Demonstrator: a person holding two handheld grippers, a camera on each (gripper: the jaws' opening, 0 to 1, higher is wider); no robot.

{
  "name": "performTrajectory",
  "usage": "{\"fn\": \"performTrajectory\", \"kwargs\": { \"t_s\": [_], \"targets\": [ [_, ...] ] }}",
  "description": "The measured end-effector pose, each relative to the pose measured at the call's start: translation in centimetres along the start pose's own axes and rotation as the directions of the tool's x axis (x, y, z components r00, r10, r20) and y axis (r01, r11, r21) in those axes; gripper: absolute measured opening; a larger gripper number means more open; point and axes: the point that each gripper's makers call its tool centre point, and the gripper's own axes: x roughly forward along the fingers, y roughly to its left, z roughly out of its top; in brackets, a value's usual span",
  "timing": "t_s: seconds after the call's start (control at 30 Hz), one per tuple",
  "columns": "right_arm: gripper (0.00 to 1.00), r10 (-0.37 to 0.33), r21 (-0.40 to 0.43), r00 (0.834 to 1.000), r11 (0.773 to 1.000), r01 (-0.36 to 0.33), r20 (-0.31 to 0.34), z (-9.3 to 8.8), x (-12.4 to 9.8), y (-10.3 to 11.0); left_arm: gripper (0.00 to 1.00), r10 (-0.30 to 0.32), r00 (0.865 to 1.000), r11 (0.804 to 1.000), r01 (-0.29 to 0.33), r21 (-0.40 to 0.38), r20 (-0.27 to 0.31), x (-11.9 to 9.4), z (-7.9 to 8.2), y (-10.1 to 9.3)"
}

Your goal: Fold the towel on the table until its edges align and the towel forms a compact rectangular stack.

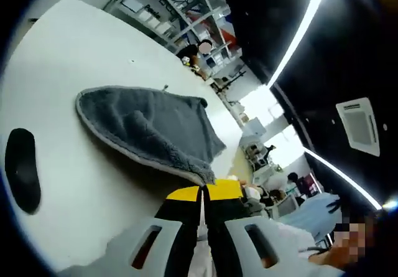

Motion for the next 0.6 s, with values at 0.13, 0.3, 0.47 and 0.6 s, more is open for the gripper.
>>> {"fn": "performTrajectory", "kwargs": {
  "t_s": [0.13,0.3,0.47,0.6],
  "targets": [
    [0.0,0.104,0.093,0.994,0.99,-0.107,0.027,1.2,-1.6,1.8,0.02,0.023,0.998,0.998,-0.02,0.059,-0.056,0.4,-2.6,0.4],
    [0.0,0.245,0.169,0.968,0.953,-0.25,0.048,2.0,-2.5,4.4,0.04,0.059,0.994,0.992,-0.049,0.118,-0.089,0.3,-4.4,1.5],
    [0.0,0.338,0.242,0.938,0.907,-0.345,0.072,2.6,-3.3,6.2,0.17,0.178,0.981,0.958,-0.154,0.242,-0.082,-1.9,-4.3,3.8],
    [0.0,0.379,0.279,0.921,0.878,-0.389,0.091,3.4,-3.4,7.4,0.24,0.372,0.926,0.863,-0.368,0.347,0.059,-2.9,-1.2,7.7]
  ]
}}
